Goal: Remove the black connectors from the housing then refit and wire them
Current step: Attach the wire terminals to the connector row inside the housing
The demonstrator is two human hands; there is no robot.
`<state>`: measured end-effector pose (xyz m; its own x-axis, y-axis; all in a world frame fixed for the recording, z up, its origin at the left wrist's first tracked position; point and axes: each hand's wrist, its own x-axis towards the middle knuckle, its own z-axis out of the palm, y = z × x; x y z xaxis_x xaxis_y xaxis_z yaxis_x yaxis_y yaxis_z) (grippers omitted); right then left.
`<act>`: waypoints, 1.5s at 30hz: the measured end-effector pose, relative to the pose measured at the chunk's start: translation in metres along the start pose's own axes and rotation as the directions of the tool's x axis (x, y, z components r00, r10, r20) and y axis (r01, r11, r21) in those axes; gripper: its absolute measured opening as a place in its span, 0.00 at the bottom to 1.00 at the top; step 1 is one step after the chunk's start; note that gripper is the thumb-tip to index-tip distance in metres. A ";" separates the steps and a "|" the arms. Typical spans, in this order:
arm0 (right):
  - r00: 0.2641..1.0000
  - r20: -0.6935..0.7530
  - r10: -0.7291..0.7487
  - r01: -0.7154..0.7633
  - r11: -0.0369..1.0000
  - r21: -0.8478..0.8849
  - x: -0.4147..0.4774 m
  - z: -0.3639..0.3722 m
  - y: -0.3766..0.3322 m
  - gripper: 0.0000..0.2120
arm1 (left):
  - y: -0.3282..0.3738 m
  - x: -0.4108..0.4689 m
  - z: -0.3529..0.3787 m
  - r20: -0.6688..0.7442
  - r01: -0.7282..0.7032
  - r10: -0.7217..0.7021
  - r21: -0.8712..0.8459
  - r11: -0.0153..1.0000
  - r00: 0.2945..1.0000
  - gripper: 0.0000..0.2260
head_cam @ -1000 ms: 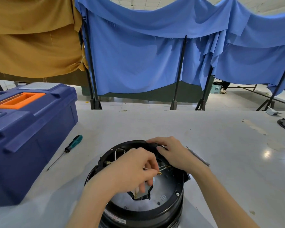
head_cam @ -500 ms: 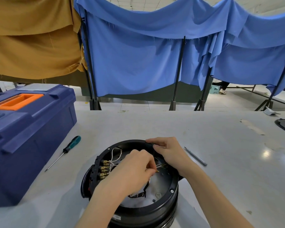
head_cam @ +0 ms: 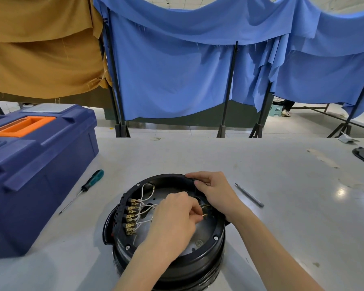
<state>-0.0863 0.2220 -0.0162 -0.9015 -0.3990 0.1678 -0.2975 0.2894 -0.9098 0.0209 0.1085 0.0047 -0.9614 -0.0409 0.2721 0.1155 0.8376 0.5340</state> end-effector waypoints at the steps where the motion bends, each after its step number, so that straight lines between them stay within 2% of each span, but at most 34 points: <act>1: 1.000 -0.002 0.000 0.000 1.000 0.002 0.000 0.000 0.000 0.15 | 0.001 0.000 0.001 -0.009 -0.017 0.017 0.030 0.999 1.000 0.04; 5: 1.000 -0.006 -0.004 0.004 1.000 0.013 -0.001 0.000 -0.001 0.15 | 0.002 0.004 0.003 0.008 -0.100 0.100 0.183 0.978 0.995 0.07; 12: 1.000 -0.005 -0.018 0.018 1.000 0.019 -0.001 0.000 -0.003 0.15 | 0.001 0.005 0.005 0.009 -0.069 0.069 0.178 0.982 0.998 0.07; 23: 1.000 0.001 -0.008 0.008 0.999 0.047 -0.002 0.000 -0.003 0.15 | 0.000 0.007 0.006 0.033 -0.057 0.054 0.069 0.996 0.998 0.03; 29: 1.000 -0.001 0.001 -0.001 0.998 0.056 -0.002 0.000 -0.003 0.15 | -0.002 0.007 0.007 0.022 -0.037 0.035 0.073 0.997 0.999 0.07; 34: 1.000 0.002 -0.006 0.005 0.997 0.073 -0.001 0.001 -0.001 0.15 | -0.002 0.007 0.008 0.022 -0.045 0.043 0.086 0.995 0.999 0.03; 45: 1.000 -0.003 -0.005 0.005 0.998 0.065 0.000 0.001 0.001 0.15 | -0.003 0.009 0.010 0.016 -0.039 0.038 0.093 0.995 0.999 0.05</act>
<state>-0.0864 0.2217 -0.0172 -0.9010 -0.3976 0.1737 -0.2813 0.2305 -0.9315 0.0091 0.1109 -0.0024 -0.9602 -0.0009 0.2793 0.1291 0.8853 0.4467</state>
